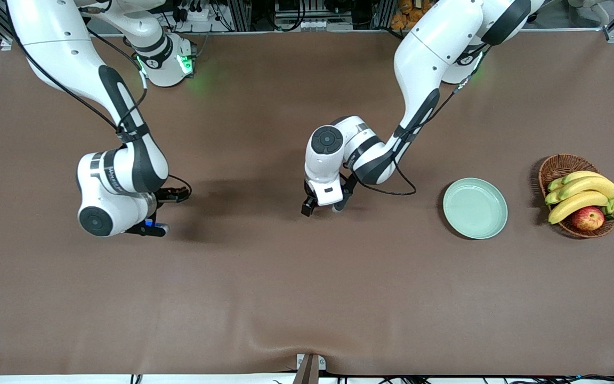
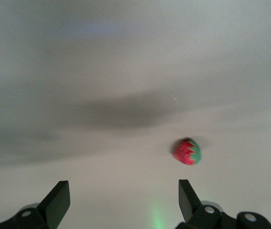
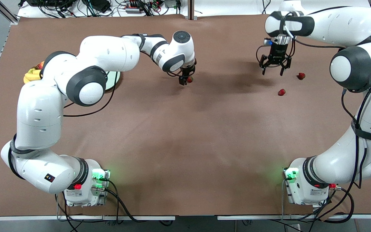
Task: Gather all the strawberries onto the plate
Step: 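Grasp the strawberry with the left gripper while the right gripper grasps another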
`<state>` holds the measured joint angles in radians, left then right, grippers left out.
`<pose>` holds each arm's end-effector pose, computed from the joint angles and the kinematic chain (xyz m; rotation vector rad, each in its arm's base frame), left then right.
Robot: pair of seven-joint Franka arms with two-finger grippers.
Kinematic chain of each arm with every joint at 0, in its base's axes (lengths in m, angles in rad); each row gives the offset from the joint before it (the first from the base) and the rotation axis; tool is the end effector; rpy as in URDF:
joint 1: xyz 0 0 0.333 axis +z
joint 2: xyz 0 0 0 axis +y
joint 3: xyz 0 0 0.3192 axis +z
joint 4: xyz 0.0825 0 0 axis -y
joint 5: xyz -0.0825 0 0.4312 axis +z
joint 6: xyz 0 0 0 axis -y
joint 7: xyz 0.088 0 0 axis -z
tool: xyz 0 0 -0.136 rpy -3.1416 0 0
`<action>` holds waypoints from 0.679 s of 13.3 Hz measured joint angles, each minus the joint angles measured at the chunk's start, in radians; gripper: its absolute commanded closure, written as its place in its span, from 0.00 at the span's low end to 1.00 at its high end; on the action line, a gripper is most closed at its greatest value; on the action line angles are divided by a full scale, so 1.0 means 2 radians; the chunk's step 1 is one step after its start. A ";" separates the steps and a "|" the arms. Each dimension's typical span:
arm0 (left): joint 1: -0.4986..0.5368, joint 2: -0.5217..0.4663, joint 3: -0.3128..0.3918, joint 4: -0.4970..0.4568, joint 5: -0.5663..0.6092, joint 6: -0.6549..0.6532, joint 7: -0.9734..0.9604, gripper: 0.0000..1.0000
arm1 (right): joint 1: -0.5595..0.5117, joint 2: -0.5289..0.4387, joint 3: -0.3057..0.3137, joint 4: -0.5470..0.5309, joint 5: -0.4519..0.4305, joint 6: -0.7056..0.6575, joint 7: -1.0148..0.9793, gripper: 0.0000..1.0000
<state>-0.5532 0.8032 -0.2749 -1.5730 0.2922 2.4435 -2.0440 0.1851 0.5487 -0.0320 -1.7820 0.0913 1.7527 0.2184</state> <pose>0.5246 -0.5327 0.1294 2.5960 1.5764 0.0307 0.5973 0.1031 0.1634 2.9660 -0.1615 -0.8851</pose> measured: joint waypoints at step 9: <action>-0.009 0.009 0.003 0.001 0.001 0.000 -0.005 1.00 | -0.051 0.003 -0.001 -0.076 -0.046 0.052 -0.079 0.10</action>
<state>-0.5705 0.8203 -0.2697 -1.5707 0.2936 2.4430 -2.0540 0.0826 0.5553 -0.0332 -1.9344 0.0001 1.8571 0.0610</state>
